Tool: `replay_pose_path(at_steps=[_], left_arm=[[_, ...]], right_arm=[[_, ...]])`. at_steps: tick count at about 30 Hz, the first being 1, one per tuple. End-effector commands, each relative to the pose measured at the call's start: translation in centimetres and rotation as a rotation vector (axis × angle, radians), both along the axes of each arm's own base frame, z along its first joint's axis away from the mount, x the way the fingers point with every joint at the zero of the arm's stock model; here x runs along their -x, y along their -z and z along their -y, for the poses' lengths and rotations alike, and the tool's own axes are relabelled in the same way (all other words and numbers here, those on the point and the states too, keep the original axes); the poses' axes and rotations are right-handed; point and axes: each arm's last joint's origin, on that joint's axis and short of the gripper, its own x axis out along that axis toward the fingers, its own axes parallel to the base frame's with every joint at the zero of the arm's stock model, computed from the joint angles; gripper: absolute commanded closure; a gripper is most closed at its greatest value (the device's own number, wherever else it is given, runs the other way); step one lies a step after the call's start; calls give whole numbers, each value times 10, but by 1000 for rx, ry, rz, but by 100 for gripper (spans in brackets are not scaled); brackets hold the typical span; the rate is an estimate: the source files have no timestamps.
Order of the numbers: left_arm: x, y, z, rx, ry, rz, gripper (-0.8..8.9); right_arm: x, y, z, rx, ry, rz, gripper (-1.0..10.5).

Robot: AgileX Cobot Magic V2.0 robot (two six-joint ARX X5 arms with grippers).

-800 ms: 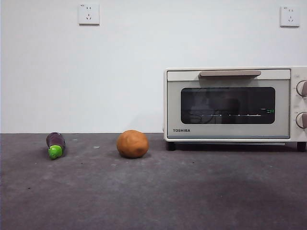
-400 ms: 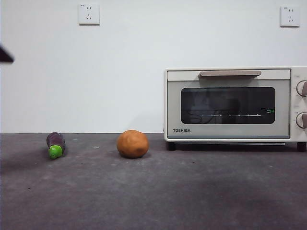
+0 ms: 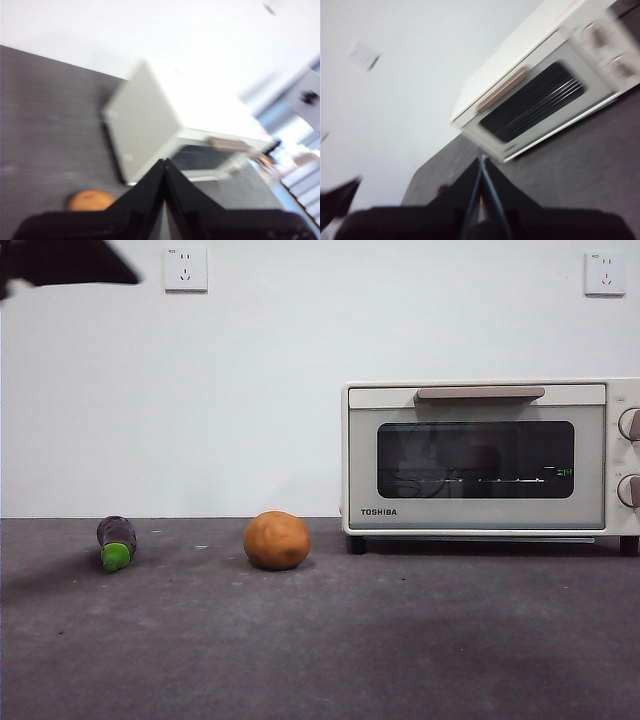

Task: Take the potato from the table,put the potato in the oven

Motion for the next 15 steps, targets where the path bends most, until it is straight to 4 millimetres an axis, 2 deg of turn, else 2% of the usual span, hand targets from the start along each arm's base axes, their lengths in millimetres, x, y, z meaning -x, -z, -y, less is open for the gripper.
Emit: replay_pose_path(at_steps=[1,8,15], left_arm=[[-16,-6,16,-13,78,-35,817],[-56,-23,70,-136,262,-120,817],[-84,-38,121,-203,384,-124,818]], right_arm=[[1,-1,-1,1,-43,10,946],[0,-1,-2,9,-66,8,946],[-8,2,-4,35,-151,-51,946]])
